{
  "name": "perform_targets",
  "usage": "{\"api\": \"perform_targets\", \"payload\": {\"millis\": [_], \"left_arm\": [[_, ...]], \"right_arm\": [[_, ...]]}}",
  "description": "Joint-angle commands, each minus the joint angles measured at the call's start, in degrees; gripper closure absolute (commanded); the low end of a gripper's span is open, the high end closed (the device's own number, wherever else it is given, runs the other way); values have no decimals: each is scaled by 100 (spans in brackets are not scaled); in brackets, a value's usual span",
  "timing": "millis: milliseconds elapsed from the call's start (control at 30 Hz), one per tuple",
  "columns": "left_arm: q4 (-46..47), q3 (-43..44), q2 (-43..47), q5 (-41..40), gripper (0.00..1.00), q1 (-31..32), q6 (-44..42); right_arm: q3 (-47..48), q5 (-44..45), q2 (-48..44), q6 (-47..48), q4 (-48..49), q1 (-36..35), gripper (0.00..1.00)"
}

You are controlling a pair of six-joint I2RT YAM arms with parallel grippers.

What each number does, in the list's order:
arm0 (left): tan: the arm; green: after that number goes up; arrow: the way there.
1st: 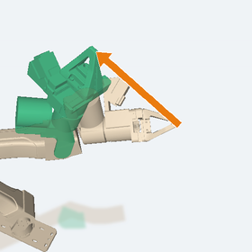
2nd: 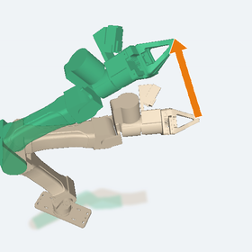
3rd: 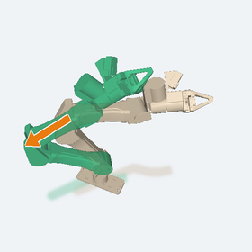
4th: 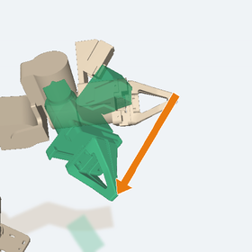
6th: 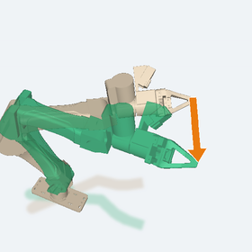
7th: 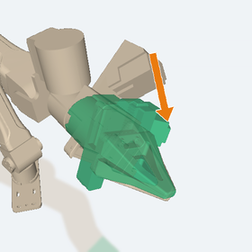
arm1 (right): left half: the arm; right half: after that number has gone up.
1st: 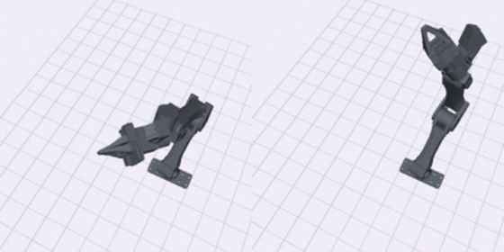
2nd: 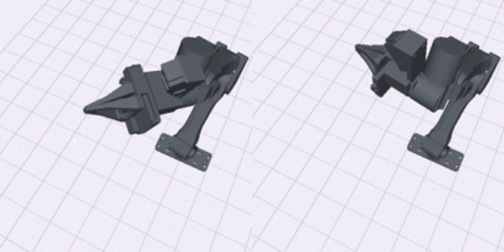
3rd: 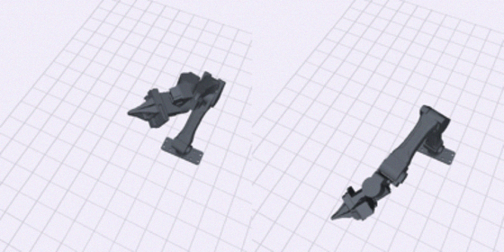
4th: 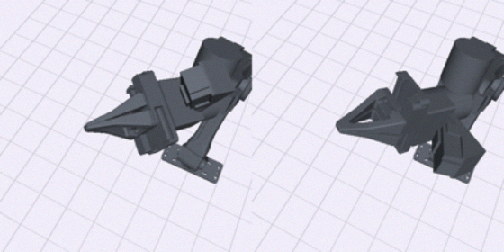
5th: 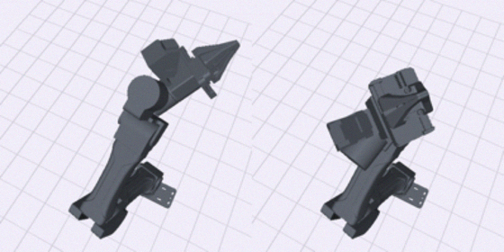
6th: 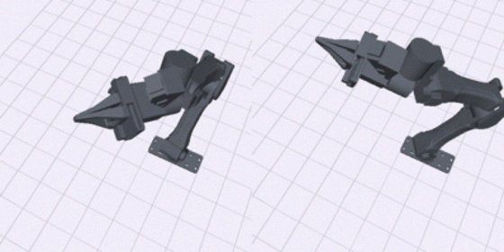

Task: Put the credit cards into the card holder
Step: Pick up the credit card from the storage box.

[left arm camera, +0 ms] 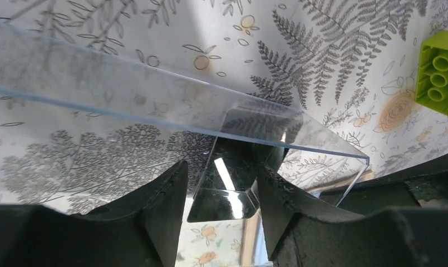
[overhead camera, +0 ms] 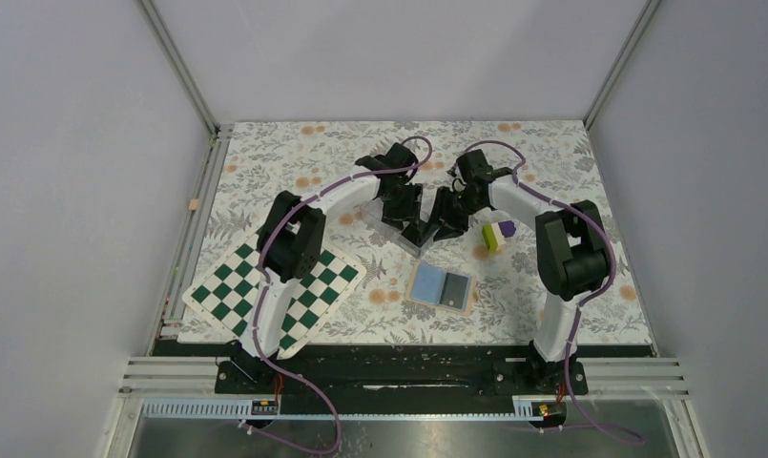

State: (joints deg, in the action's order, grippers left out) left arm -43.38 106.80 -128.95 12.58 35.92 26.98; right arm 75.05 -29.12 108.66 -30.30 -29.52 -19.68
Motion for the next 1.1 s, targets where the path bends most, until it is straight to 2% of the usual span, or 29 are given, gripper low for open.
{"api": "perform_targets", "payload": {"millis": [0, 200, 300, 533, 767, 1067], "left_arm": [[186, 235, -112, 761, 51, 10, 50], [795, -280, 120, 1742, 54, 28, 319], [825, -454, 346, 1563, 53, 13, 245], [411, -440, 740, 274, 48, 9, -57], [238, -398, 687, 144, 63, 26, -188], [154, -243, 472, 205, 71, 115, -224]], "right_arm": [[289, 12, 80, 59, -162, -62, 59], [382, -36, 124, 143, -227, -64, 64], [378, -29, 128, 203, -269, -62, 65], [358, -11, 103, 253, -331, -66, 67], [323, -39, 111, 264, -341, -62, 68], [274, -58, 96, 277, -328, -62, 69]]}}
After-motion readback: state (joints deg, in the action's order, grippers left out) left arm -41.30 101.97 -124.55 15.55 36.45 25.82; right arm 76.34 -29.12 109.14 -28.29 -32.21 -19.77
